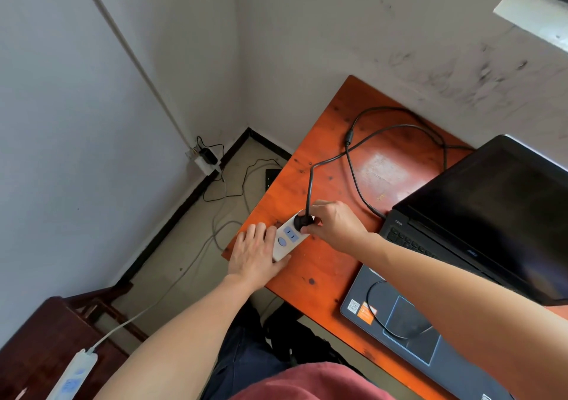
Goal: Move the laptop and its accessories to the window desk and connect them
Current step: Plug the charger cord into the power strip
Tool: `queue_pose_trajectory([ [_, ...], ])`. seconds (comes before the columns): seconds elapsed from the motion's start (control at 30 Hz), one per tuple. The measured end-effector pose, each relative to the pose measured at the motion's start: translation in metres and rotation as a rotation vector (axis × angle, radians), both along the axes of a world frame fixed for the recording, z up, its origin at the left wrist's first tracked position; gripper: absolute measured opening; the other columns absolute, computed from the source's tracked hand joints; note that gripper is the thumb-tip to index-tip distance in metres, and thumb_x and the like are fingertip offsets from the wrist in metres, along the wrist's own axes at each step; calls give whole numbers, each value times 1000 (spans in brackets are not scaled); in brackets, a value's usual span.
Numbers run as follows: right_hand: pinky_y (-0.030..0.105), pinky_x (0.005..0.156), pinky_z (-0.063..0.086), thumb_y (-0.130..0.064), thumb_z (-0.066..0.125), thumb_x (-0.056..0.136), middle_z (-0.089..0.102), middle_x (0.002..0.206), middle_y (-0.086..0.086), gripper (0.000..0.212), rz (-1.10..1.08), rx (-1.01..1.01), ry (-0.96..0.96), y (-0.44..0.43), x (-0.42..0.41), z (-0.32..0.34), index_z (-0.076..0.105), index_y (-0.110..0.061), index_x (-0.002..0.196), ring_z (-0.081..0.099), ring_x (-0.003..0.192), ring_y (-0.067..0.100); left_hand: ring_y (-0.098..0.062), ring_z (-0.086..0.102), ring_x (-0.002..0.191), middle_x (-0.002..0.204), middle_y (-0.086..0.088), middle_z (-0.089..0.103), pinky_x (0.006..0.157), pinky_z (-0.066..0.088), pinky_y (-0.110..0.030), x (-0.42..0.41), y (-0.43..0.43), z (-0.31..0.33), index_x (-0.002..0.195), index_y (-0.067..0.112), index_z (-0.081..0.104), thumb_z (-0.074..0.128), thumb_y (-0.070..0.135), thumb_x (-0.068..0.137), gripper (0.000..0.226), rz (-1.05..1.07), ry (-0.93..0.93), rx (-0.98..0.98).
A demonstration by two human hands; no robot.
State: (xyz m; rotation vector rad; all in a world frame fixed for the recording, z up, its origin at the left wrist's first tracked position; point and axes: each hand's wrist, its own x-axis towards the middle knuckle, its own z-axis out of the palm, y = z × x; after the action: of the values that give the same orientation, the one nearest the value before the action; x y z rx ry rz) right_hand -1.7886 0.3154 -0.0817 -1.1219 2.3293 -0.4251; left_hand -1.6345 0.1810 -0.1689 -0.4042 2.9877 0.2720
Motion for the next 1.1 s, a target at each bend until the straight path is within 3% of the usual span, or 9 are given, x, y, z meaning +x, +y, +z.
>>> queue_pose_trajectory([
  [0.13, 38, 66, 49, -25, 64, 90, 65, 95, 5, 23, 76, 51, 83, -2, 0, -3, 68, -4, 98, 60, 78, 27, -20, 47, 82, 91, -1, 47, 70, 42, -34, 0, 0, -1, 106, 17, 48, 43, 67, 77, 57, 2, -19, -1],
  [0.27, 27, 66, 40, -30, 57, 95, 63, 100, 3, 26, 150, 108, 165, -4, 3, -9, 65, -6, 104, 58, 92, 22, -20, 45, 84, 92, -1, 46, 72, 42, -34, 1, 0, -2, 106, 19, 46, 39, 68, 78, 57, 0, -37, -1],
  [0.47, 36, 72, 50, -30, 63, 91, 67, 104, 3, 29, 125, 123, 98, -9, -8, -6, 67, -7, 108, 63, 88, 25, -20, 46, 81, 91, -2, 48, 70, 43, -34, 1, 0, -1, 110, 17, 49, 44, 66, 78, 59, -10, -12, -6],
  [0.7, 29, 70, 40, -37, 54, 95, 65, 102, -1, 30, 106, 70, 261, 6, 8, -24, 63, -12, 108, 58, 97, 21, -19, 47, 83, 93, -2, 48, 71, 43, -33, 0, 2, 0, 111, 18, 46, 47, 66, 78, 58, 0, -35, -6],
  [0.93, 27, 61, 30, -42, 58, 91, 65, 100, -5, 30, 61, 71, 264, 5, 6, -24, 64, -17, 106, 54, 94, 19, -20, 46, 90, 100, -2, 47, 76, 41, -33, -4, 3, 8, 116, 18, 43, 45, 65, 80, 60, 11, -128, 20],
  [1.1, 33, 69, 41, -37, 61, 91, 59, 113, -1, 31, -89, 84, 124, 6, 18, -23, 61, -20, 118, 52, 105, 24, -22, 47, 104, 112, -2, 47, 84, 40, -34, -6, 5, 25, 124, 19, 40, 54, 62, 80, 63, 24, -243, 99],
])
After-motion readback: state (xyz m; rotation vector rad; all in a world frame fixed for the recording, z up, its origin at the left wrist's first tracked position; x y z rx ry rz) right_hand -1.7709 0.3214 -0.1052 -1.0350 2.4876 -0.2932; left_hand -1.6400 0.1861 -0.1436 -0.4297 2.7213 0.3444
